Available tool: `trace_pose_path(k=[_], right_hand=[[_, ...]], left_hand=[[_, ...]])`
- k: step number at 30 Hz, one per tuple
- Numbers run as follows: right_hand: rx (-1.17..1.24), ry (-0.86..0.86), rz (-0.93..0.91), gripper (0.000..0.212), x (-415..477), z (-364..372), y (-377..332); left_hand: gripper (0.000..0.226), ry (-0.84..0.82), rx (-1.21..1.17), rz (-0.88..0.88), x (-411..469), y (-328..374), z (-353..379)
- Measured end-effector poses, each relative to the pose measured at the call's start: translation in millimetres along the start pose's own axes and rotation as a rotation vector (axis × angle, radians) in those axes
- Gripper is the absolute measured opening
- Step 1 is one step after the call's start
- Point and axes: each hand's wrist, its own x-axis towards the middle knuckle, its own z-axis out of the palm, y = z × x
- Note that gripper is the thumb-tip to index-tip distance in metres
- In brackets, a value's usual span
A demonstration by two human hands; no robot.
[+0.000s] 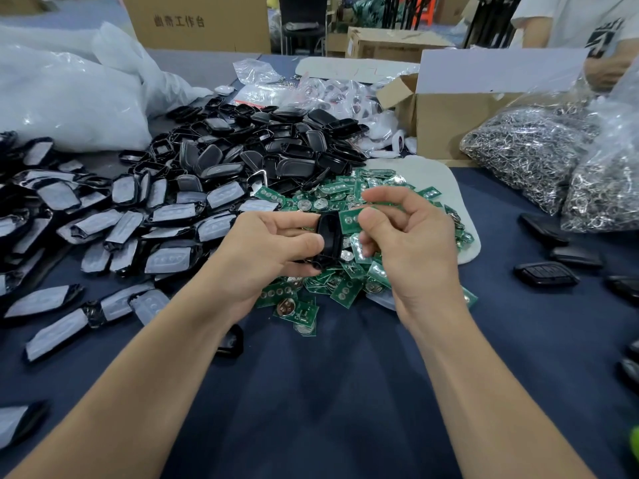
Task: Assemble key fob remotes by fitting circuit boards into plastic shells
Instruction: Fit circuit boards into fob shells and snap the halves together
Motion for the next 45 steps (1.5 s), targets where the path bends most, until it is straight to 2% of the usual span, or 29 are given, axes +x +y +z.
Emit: trace_pose_path(k=[6, 9, 12, 16, 22, 28, 32, 45], right_hand=[[0.115, 0.037, 0.089, 0.024, -2, -2, -2], [0.135, 0.015, 0.118, 0.019, -1, -4, -3], [0.122, -0.034, 0.133, 0.022, -1, -2, -3], [-0.008, -0.115, 0.043, 0.022, -4, 1, -1], [-0.277, -0.069, -0.074, 0.009, -3, 3, 6], [-0.352, -0.002, -0.137, 0.015, -2, 2, 8], [-0.378, 0.031, -0.166, 0.012, -3, 3, 8], [-0.535, 0.01, -0.273, 0.016, -4, 4, 10]], left_hand=[[0.015, 0.082, 0.036, 0.047, -3, 2, 2], [0.03, 0.093, 0.055, 0.069, -5, 4, 4], [0.034, 0.132, 0.016, 0.056, -5, 6, 6], [0.028, 0.124, 0.024, 0.032, -6, 6, 7], [0.02, 0.129, 0.004, -0.004, -5, 6, 6], [0.03, 0.078, 0.007, 0.033, -8, 7, 8], [0.022, 0.066, -0.021, 0.022, -7, 7, 7], [0.023, 0.086, -0.005, 0.011, -5, 5, 7]])
